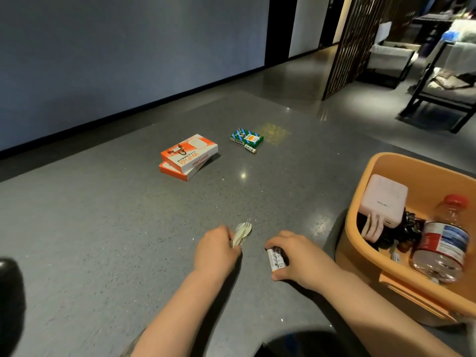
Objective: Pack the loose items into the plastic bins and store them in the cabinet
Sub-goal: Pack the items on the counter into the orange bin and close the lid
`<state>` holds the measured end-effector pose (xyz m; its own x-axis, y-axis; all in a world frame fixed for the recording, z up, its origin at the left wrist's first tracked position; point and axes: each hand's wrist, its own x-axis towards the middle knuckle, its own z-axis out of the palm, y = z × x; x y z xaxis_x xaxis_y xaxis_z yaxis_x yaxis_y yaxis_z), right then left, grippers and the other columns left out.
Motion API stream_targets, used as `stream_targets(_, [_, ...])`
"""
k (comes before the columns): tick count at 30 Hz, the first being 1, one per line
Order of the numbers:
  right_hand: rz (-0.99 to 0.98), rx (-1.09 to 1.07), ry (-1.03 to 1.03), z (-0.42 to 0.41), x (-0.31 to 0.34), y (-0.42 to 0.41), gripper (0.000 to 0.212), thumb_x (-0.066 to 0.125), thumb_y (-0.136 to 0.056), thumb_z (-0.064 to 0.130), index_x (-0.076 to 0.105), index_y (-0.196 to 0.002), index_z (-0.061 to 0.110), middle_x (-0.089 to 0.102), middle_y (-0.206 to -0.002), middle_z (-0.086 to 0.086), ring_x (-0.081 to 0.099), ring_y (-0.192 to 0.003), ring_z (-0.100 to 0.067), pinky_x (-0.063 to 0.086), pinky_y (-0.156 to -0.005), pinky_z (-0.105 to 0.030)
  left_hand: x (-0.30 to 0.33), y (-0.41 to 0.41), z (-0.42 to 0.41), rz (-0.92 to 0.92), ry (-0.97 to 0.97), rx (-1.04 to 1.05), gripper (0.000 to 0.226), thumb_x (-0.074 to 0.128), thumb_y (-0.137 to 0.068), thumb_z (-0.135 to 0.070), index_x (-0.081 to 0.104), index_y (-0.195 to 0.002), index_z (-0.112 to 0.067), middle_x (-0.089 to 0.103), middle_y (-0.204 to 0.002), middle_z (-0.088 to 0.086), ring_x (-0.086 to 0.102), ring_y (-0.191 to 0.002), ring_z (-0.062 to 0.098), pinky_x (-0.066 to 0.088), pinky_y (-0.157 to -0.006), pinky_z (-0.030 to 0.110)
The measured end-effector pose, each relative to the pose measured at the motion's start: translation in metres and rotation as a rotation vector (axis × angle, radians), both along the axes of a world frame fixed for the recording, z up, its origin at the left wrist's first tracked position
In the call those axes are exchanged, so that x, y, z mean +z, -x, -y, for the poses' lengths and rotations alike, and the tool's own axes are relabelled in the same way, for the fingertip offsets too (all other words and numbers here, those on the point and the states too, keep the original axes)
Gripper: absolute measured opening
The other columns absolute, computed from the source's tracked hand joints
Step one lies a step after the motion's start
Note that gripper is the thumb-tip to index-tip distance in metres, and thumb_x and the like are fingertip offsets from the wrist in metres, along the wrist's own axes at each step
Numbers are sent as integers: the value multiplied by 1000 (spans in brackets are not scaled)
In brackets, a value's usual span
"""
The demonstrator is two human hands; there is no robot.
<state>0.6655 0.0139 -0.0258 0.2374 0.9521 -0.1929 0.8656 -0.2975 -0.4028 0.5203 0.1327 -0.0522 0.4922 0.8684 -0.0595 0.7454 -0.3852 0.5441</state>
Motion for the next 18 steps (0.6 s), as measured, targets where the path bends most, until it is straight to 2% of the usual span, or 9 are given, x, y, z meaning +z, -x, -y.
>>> stream_targets(9, [-36, -16, -124, 8, 9, 2, 55, 80, -68, 37, 60, -118, 28, 55, -111, 7, 55, -98, -11, 47, -85, -28, 3, -2, 8, 94, -80, -38, 13, 59, -72, -17, 65, -84, -18, 67, -80, 1, 61, -78, 24, 49, -66, 34])
stream_targets(11, [-48, -24, -162, 11, 15, 3, 54, 79, -70, 37, 59, -119, 28, 54, -111, 8, 53, -95, -8, 46, -82, -23, 7, -2, 10, 127, -84, -42, 10, 59, -73, -17, 64, -81, -17, 65, -77, 1, 60, -75, 23, 48, -64, 34])
stream_targets(13, [-74, -38, -209, 15, 23, 4, 54, 79, -71, 36, 58, -120, 28, 53, -110, 11, 51, -87, -1, 42, -75, -12, 16, -3, 12, 176, -103, -55, 4, 61, -73, -18, 63, -77, -16, 63, -72, -1, 58, -70, 22, 46, -61, 34])
stream_targets(15, [-116, -66, -272, 21, 35, 5, 54, 79, -72, 35, 57, -121, 30, 51, -109, 15, 50, -81, 3, 42, -69, -10, 28, -5, 14, 238, -137, -65, 4, 62, -73, -18, 63, -76, -18, 62, -70, -4, 57, -67, 18, 46, -61, 33])
stream_targets(18, [-130, -113, -386, 33, 58, 8, 56, 79, -71, 38, 56, -121, 33, 50, -111, 19, 51, -85, 4, 47, -74, -11, 55, -17, 18, 339, -178, -85, 9, 64, -71, -17, 66, -78, -22, 64, -70, -7, 60, -67, 12, 49, -64, 31])
